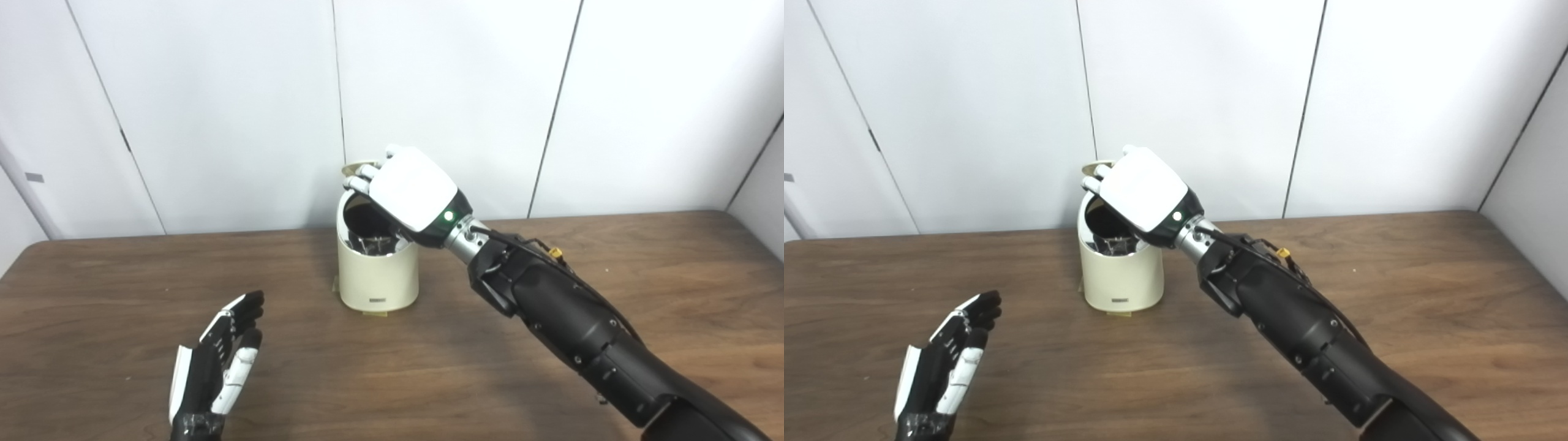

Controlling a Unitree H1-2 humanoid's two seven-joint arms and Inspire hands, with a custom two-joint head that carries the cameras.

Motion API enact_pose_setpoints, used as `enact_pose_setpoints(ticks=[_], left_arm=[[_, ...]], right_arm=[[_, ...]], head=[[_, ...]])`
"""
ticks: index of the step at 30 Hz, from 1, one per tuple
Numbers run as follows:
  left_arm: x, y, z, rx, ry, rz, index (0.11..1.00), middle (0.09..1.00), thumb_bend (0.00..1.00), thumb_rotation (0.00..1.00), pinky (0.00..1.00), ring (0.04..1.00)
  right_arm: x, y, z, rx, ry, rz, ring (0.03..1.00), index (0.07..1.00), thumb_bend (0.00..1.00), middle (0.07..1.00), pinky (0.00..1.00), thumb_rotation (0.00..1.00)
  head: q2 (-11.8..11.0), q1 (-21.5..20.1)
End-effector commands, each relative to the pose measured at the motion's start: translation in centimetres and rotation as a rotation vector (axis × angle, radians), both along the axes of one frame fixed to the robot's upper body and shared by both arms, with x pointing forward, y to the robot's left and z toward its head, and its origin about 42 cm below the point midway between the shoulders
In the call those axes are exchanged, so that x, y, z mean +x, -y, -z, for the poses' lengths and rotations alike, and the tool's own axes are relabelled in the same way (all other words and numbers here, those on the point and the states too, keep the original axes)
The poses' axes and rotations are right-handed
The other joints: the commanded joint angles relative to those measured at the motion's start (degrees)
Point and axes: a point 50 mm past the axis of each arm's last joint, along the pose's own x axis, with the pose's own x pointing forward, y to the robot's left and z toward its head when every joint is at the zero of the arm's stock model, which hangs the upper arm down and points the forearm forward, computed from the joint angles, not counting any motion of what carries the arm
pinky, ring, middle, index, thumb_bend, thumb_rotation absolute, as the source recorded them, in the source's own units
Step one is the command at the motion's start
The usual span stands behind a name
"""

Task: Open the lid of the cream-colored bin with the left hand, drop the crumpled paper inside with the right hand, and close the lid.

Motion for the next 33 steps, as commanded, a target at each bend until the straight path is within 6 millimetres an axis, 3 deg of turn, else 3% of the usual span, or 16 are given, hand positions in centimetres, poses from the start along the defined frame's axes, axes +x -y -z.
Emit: enact_pose_setpoints(ticks=[1,7,17,33], left_arm=[[-0.1,0.51,-0.31,-0.006,0.038,0.008,0.841,0.824,0.72,0.83,0.82,0.814],[-0.11,0.53,-0.35,-0.006,0.037,0.011,0.842,0.826,0.7,0.83,0.83,0.811],[-0.02,0.52,-0.3,-0.007,0.035,0.007,0.838,0.824,0.72,0.82,0.82,0.819],[0.09,0.6,-0.22,-0.008,0.038,0.007,0.841,0.823,0.7,0.81,0.81,0.804]], right_arm=[[0.3,0.08,-1.68,0.009,0.032,0.013,0.755,0.752,0.9,0.738,0.59,0.05],[0.31,0.04,-1.67,0.001,0.024,0.028,0.797,0.775,0.9,0.78,0.61,0.07],[0.23,0.16,-1.7,0.013,0.02,0.015,0.793,0.766,0.92,0.775,0.6,0.08],[0.19,0.52,-1.59,0.137,0.081,-0.141,0.601,0.559,0.91,0.578,0.5,0.08]], head=[[0.06,-0.02],[0.06,-0.07],[-0.03,-0.19],[-0.01,-0.1]])
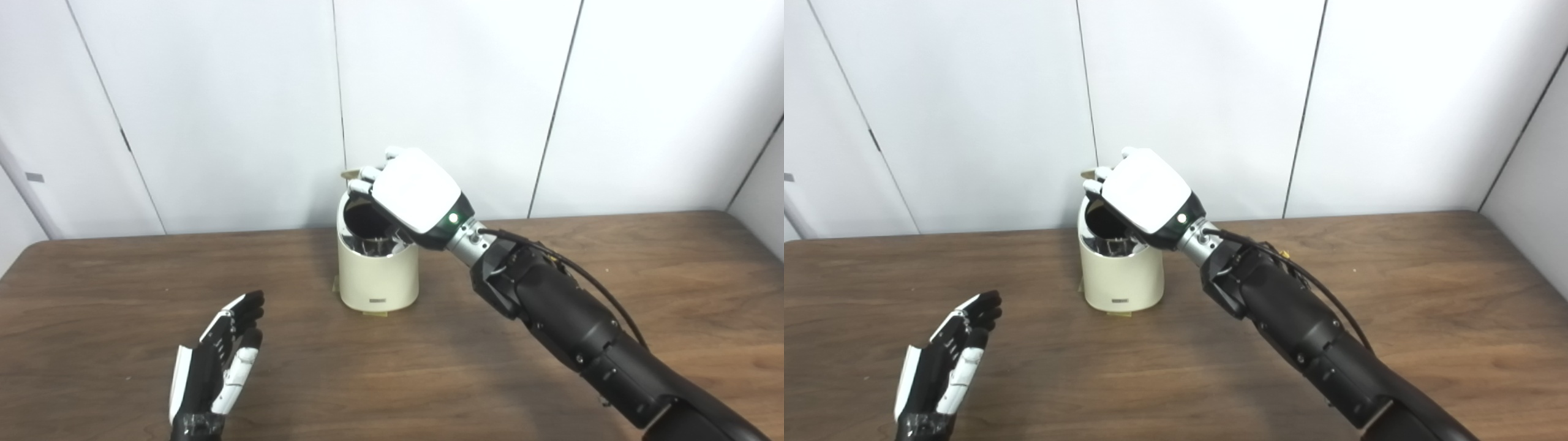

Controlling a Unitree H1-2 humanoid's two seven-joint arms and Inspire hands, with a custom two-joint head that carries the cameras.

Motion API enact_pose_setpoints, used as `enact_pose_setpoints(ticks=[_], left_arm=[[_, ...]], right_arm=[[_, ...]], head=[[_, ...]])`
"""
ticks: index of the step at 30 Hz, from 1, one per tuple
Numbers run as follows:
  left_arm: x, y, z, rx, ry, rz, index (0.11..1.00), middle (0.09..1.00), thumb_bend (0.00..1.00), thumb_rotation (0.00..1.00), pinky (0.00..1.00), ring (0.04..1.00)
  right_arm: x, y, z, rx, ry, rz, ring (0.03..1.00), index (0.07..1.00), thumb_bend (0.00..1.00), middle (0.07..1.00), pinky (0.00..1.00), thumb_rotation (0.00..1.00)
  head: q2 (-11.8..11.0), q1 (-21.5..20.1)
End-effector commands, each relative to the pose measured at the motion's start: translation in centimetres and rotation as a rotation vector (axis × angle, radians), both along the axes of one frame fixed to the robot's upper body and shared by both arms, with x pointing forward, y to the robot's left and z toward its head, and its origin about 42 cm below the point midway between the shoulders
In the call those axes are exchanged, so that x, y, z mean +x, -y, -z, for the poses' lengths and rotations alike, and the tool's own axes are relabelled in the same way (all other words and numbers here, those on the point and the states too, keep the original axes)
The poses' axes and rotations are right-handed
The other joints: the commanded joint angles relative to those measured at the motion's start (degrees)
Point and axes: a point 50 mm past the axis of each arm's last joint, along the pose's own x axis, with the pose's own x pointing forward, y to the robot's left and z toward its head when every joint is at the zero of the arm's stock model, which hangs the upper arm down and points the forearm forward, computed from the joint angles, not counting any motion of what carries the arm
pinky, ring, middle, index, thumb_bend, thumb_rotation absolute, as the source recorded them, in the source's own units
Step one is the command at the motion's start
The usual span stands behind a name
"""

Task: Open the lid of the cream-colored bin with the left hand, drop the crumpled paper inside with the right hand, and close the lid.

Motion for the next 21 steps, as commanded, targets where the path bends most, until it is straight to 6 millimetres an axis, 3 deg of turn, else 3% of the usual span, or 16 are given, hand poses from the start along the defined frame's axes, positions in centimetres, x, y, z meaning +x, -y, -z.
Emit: enact_pose_setpoints(ticks=[1,6,10,11,12,13,17,21], left_arm=[[0.1,0.6,-0.2,-0.009,0.038,0.008,0.842,0.823,0.7,0.81,0.81,0.804],[0.1,0.6,-0.2,-0.008,0.038,0.009,0.845,0.827,0.7,0.81,0.82,0.808],[0.1,0.6,-0.2,-0.009,0.04,0.01,0.841,0.822,0.7,0.81,0.81,0.804],[0.1,0.6,-0.2,-0.008,0.039,0.01,0.841,0.823,0.7,0.81,0.81,0.804],[0.1,0.6,-0.2,-0.009,0.038,0.01,0.841,0.823,0.7,0.81,0.81,0.805],[0.1,0.6,-0.2,-0.01,0.036,0.009,0.842,0.822,0.7,0.81,0.81,0.806],[0.1,0.6,-0.2,-0.004,0.036,0.004,0.84,0.819,0.7,0.81,0.81,0.805],[0.1,0.6,-0.2,-0.013,0.039,0.009,0.844,0.825,0.7,0.81,0.81,0.804]], right_arm=[[0.3,0.2,-2.1,0.045,0.07,-0.036,0.597,0.557,0.91,0.575,0.5,0.08],[0.2,0.2,-2.0,0.064,0.07,-0.05,0.58,0.547,0.92,0.564,0.49,0.09],[0.0,0.3,-2.0,0.091,0.087,-0.054,0.555,0.53,0.86,0.547,0.47,0.1],[0.0,0.3,-2.0,0.105,0.093,-0.058,0.544,0.508,0.7,0.54,0.46,0.12],[-0.1,0.3,-2.0,0.118,0.095,-0.06,0.533,0.494,0.59,0.532,0.45,0.13],[-0.2,0.4,-2.0,0.136,0.098,-0.062,0.527,0.489,0.56,0.528,0.45,0.13],[-1.0,0.8,-2.0,0.213,0.078,-0.059,0.507,0.486,0.51,0.539,0.43,0.14],[-3.0,1.6,-2.1,0.332,-0.021,-0.033,0.565,0.495,0.5,0.644,0.46,0.16]], head=[[0.05,-0.04],[0.05,-0.04],[0.03,-0.1],[0.05,-0.04],[0.06,-0.05],[0.07,-0.03],[0.07,0.05],[0.23,0.04]])
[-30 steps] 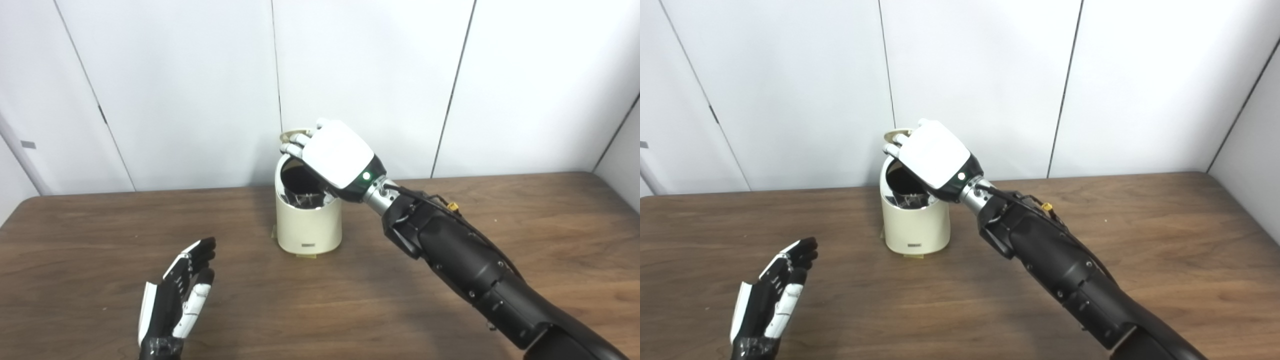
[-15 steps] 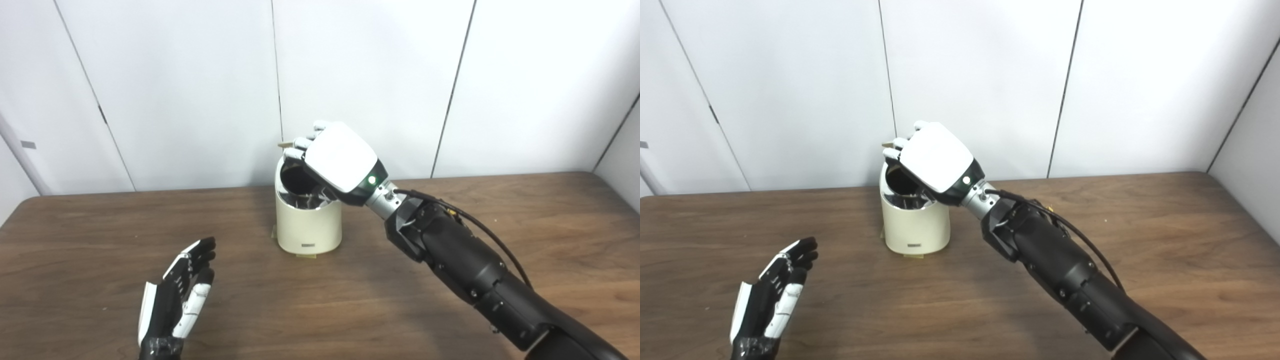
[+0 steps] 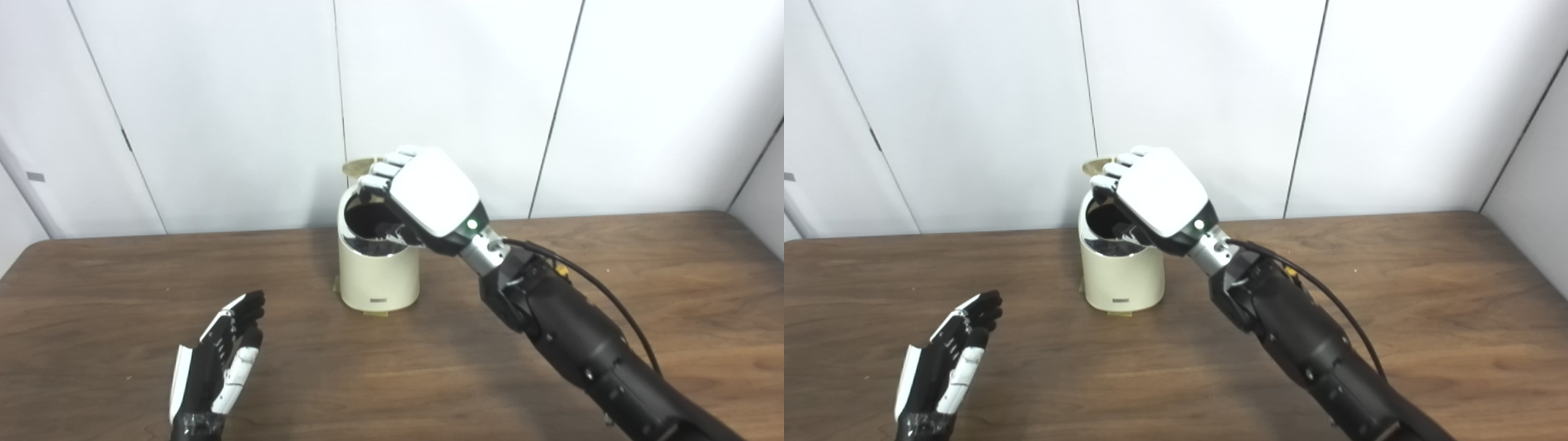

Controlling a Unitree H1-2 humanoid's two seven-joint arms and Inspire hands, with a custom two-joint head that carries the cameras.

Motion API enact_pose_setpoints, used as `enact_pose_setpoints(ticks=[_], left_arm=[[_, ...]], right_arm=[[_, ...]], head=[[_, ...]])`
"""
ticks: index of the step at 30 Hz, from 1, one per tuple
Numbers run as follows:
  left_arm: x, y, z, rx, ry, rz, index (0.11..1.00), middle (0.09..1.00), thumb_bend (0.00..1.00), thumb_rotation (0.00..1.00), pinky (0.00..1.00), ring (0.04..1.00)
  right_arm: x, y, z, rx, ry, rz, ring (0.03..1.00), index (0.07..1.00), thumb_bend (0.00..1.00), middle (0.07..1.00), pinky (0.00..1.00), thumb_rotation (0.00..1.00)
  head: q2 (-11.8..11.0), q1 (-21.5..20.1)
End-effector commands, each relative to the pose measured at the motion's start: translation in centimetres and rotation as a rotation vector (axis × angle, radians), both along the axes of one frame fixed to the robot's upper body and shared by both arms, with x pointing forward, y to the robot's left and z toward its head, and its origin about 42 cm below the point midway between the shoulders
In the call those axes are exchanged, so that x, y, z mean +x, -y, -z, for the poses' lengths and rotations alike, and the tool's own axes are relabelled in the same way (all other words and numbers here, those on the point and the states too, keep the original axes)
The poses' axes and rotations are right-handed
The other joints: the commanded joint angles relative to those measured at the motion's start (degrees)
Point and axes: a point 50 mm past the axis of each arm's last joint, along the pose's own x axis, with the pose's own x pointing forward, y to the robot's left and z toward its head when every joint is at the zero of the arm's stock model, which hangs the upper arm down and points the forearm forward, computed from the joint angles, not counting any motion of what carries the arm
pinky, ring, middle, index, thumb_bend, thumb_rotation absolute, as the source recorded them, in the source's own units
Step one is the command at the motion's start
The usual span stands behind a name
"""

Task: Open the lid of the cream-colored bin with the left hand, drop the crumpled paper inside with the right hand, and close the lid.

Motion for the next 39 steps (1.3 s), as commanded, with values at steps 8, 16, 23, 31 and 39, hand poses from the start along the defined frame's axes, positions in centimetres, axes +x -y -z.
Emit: enact_pose_setpoints(ticks=[8,16,23,31,39], left_arm=[[0.1,0.4,-0.1,-0.003,0.032,0.01,0.838,0.821,0.7,0.85,0.82,0.803],[0.2,0.4,0.0,0.006,0.032,0.006,0.837,0.819,0.7,0.88,0.81,0.808],[0.0,0.3,-0.2,-0.01,0.04,0.012,0.84,0.821,0.68,0.89,0.82,0.809],[-0.2,0.2,-0.4,-0.071,0.046,0.004,0.819,0.811,0.66,0.99,0.81,0.812],[-0.3,0.1,-0.3,-0.063,0.048,0.003,0.821,0.812,0.67,1.0,0.81,0.815]], right_arm=[[-3.8,2.2,-1.3,0.416,-0.23,-0.099,0.744,0.775,0.59,0.798,0.62,0.56],[-6.2,5.2,0.7,0.654,-0.351,-0.157,0.817,0.809,0.59,0.838,0.69,0.59],[-7.9,8.8,4.6,0.799,-0.385,-0.201,0.798,0.814,0.6,0.825,0.69,0.68],[-10.0,11.7,8.5,0.893,-0.461,-0.149,0.792,0.818,0.44,0.82,0.72,0.84],[-12.3,13.1,11.9,1.036,-0.56,-0.15,0.816,0.836,0.54,0.832,0.75,0.81]], head=[[0.11,-0.24],[0.21,0.05],[0.49,0.2],[0.81,0.29],[1.14,0.89]])
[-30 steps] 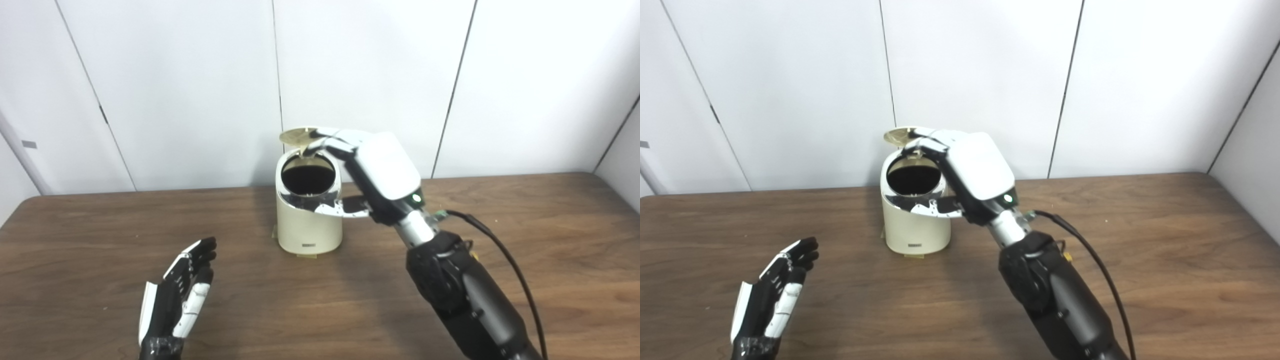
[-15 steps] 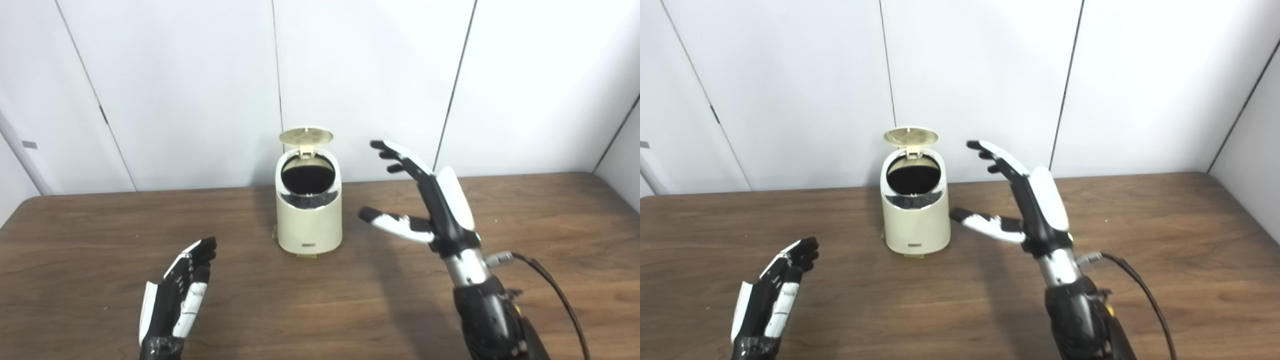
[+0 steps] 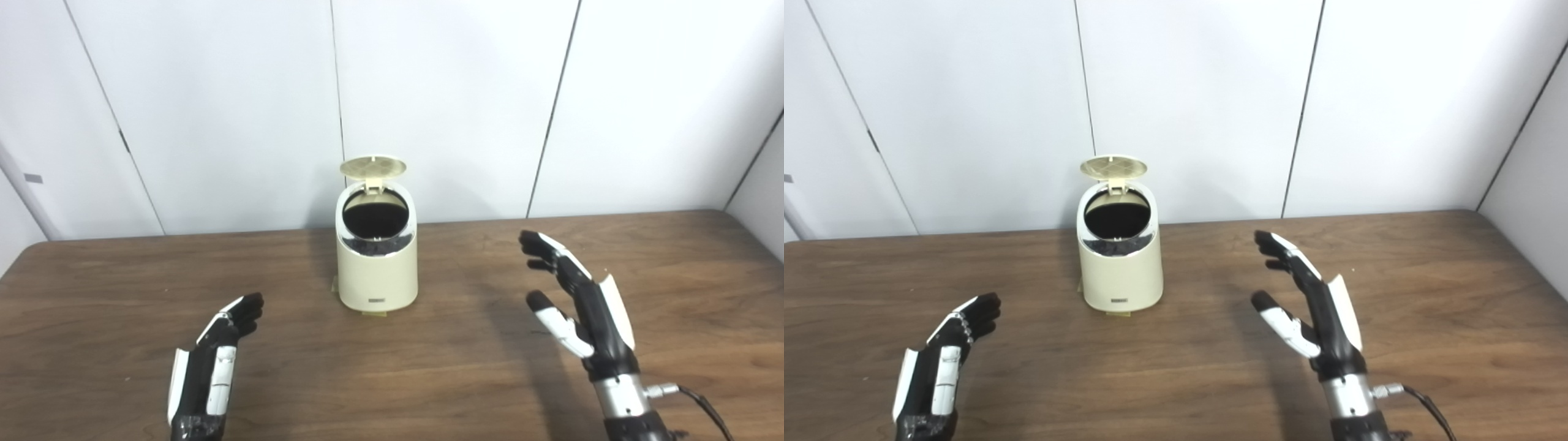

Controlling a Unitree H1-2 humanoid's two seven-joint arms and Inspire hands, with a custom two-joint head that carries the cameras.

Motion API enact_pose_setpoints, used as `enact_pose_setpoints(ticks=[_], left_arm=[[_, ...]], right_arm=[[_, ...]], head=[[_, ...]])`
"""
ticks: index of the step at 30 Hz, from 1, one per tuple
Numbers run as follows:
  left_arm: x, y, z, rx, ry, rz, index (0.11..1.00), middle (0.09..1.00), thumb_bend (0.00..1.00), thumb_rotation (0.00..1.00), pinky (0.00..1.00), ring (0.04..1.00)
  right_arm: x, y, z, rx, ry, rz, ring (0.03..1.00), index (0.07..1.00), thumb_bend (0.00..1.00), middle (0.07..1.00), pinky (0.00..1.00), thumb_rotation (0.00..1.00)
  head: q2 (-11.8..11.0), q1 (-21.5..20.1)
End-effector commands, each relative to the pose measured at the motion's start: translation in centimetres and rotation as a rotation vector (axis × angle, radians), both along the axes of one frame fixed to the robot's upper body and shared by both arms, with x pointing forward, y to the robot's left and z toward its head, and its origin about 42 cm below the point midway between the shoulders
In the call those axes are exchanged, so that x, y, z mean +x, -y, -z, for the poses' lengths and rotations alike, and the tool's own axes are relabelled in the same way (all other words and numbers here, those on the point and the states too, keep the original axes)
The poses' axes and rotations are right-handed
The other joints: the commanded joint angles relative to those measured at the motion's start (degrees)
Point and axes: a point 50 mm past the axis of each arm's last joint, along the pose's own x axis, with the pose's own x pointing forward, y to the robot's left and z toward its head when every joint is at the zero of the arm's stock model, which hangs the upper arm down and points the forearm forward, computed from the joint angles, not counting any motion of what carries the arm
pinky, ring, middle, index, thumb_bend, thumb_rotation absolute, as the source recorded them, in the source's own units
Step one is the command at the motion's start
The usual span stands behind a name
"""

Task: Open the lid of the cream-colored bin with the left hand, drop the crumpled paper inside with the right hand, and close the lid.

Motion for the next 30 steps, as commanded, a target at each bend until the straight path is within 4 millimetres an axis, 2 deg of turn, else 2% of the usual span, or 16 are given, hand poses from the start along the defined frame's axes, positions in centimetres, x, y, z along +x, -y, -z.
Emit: enact_pose_setpoints(ticks=[1,5,9,17,22,25,27,30], left_arm=[[-0.1,0.2,-0.5,0.005,0.054,0.002,0.819,0.81,0.67,1.0,0.81,0.812],[-0.2,0.1,-0.7,0.014,0.054,-0.001,0.814,0.802,0.67,0.97,0.78,0.805],[-0.1,-0.1,-0.6,0.017,0.055,0.007,0.818,0.807,0.64,0.98,0.79,0.803],[-0.1,-0.3,-0.5,0.027,0.043,0.0,0.82,0.806,0.7,0.95,0.79,0.808],[0.1,-0.4,-0.4,0.033,0.046,0.006,0.82,0.807,0.69,0.95,0.78,0.807],[0.6,-0.6,-1.1,0.081,0.067,0.013,0.837,0.821,0.65,0.93,0.78,0.808],[1.0,-0.6,-2.2,0.11,0.111,0.007,0.829,0.816,0.64,0.8,0.73,0.801],[1.8,-0.8,-3.9,0.142,0.177,0.003,0.812,0.804,0.67,0.69,0.68,0.772]], right_arm=[[-0.4,0.1,-0.3,0.046,0.055,-0.012,0.818,0.839,0.54,0.834,0.75,0.81],[-1.5,0.0,0.9,0.073,0.038,-0.017,0.814,0.832,0.5,0.827,0.74,0.78],[-1.9,-0.3,1.5,0.069,0.022,-0.005,0.81,0.817,0.47,0.825,0.73,0.78],[-1.7,0.0,2.1,0.075,0.006,0.017,0.825,0.823,0.47,0.838,0.74,0.77],[-1.4,0.2,2.2,0.057,0.008,0.028,0.82,0.821,0.46,0.839,0.72,0.77],[-1.3,0.2,2.3,0.058,0.008,0.032,0.817,0.82,0.46,0.836,0.72,0.75],[-1.2,0.3,2.4,0.038,0.012,0.043,0.812,0.814,0.45,0.829,0.73,0.74],[-1.1,0.4,2.4,0.024,0.011,0.049,0.811,0.811,0.46,0.828,0.72,0.72]], head=[[0.14,-0.07],[0.26,-0.41],[0.19,-0.43],[0.35,-0.43],[0.37,0.33],[0.14,0.95],[0.01,1.18],[0.02,1.22]])
